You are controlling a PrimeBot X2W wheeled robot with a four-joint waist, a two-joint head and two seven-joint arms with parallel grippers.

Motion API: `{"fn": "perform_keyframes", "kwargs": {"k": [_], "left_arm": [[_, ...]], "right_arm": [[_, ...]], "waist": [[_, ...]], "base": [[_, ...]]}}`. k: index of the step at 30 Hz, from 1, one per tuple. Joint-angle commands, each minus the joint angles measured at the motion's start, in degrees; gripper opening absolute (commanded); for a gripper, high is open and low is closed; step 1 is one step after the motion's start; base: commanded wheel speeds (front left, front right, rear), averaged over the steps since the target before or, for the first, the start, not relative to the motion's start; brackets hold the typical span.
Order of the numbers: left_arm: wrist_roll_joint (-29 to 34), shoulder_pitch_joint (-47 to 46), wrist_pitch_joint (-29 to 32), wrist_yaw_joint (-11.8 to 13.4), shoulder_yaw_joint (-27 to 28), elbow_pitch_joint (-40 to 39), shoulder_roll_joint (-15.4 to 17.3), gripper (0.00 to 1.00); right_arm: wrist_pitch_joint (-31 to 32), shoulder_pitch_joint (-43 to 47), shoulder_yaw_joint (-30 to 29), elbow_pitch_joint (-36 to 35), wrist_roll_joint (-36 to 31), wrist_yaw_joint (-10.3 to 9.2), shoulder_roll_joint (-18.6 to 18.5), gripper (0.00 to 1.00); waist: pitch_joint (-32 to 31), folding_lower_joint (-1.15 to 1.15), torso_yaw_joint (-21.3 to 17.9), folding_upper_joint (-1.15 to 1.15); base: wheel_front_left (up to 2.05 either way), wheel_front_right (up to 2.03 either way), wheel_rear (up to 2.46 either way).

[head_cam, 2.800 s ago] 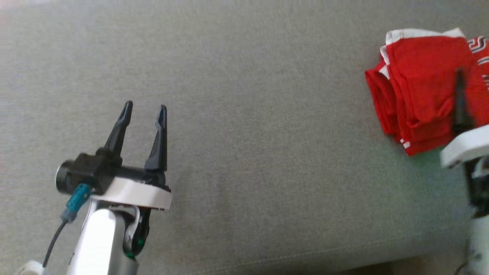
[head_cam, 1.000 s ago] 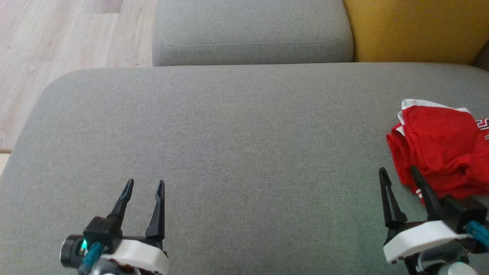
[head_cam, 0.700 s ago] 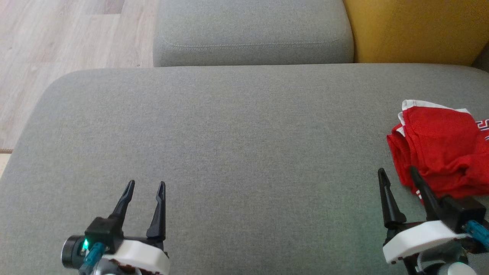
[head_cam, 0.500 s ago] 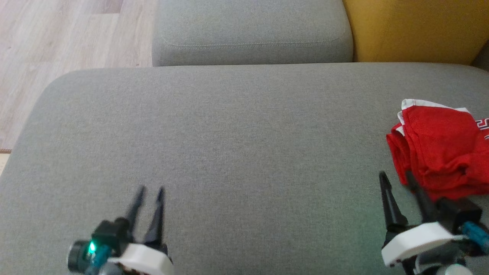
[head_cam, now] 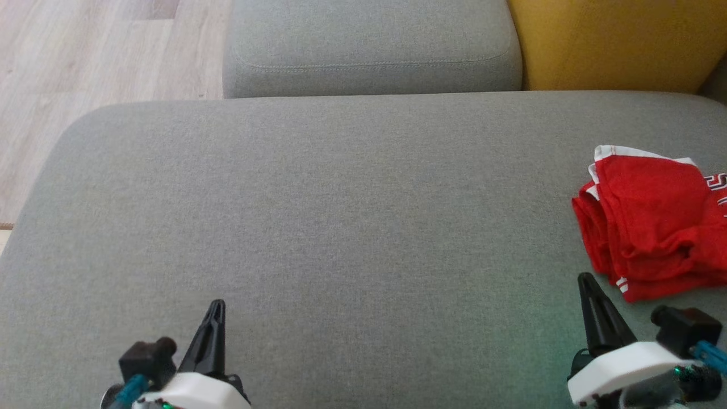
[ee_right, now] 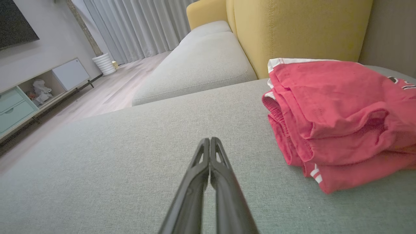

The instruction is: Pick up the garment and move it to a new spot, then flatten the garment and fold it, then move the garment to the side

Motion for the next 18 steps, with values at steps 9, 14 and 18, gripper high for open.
{"fn": "perform_keyframes", "kwargs": {"k": [9,14,18], "left_arm": [[-7.26,-3.55,1.55,-0.87,2.22,-1.23,-0.02,0.0],[-9.98,-3.91,2.19,-1.12,2.78,-1.1,-0.08,0.0],[-13.38,-4.37,2.99,-1.44,3.49,-0.94,-0.15,0.0]], "right_arm": [[-0.41,-3.54,-0.13,-0.38,7.7,0.11,-0.81,0.0],[-0.44,-3.99,-0.19,0.12,10.51,0.12,-0.91,0.0],[-0.47,-4.55,-0.28,0.76,14.0,0.13,-1.04,0.0]], "waist": [[0.14,0.0,-0.29,0.0],[0.19,0.0,-0.42,0.0],[0.27,0.0,-0.57,0.0]], "base": [[0.0,0.0,0.0],[0.0,0.0,0.0],[0.0,0.0,0.0]]}}
